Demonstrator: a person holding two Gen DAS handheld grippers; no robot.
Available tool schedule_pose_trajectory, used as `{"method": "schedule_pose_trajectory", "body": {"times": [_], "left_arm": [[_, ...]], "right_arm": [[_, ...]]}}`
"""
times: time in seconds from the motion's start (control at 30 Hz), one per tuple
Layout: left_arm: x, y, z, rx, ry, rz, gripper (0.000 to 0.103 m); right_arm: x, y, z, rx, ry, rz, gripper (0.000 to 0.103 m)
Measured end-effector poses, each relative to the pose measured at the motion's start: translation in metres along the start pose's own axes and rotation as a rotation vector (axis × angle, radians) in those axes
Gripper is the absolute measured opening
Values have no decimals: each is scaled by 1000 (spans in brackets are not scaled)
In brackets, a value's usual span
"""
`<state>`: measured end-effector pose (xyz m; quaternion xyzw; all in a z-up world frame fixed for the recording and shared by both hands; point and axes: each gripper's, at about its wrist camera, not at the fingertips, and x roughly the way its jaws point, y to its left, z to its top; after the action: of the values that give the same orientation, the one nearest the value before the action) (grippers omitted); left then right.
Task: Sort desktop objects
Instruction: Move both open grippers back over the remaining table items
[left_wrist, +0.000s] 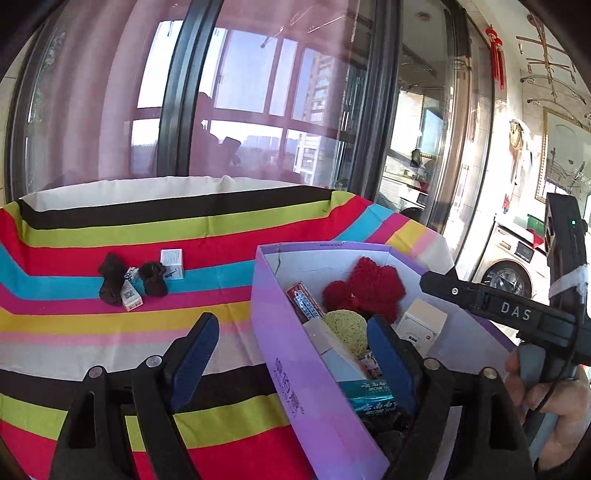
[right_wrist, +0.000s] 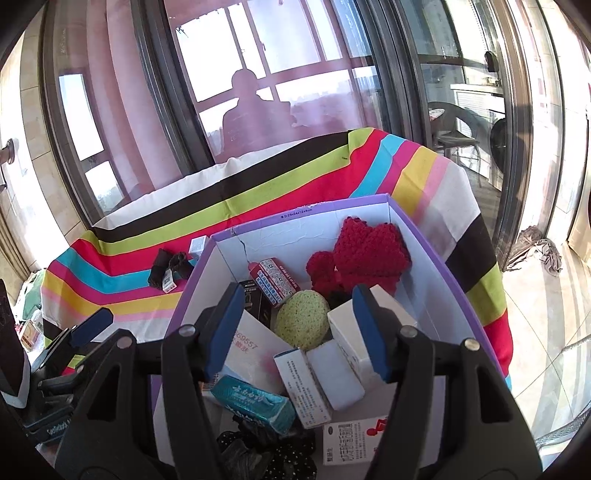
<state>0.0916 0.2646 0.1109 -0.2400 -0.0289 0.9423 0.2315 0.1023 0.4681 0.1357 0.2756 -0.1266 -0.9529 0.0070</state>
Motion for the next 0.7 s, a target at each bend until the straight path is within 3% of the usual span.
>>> {"method": "schedule_pose_trajectory", "body": {"times": [0.2,0.43,0.57,0.7], "left_arm": [[25,51,-6,5,20,87,83],[65,143,15,-15,58,227,83],[86,181,22,-16,87,265,83],[105,203,25,8,133,257,83]], "right_arm": [[-1,2,-2,-10,8,-20,67],[0,3,-3,-17,30,-48,72],[4,6,-2,-36,59,-67,84],[11,20,4,-110,110,-76,84]]}}
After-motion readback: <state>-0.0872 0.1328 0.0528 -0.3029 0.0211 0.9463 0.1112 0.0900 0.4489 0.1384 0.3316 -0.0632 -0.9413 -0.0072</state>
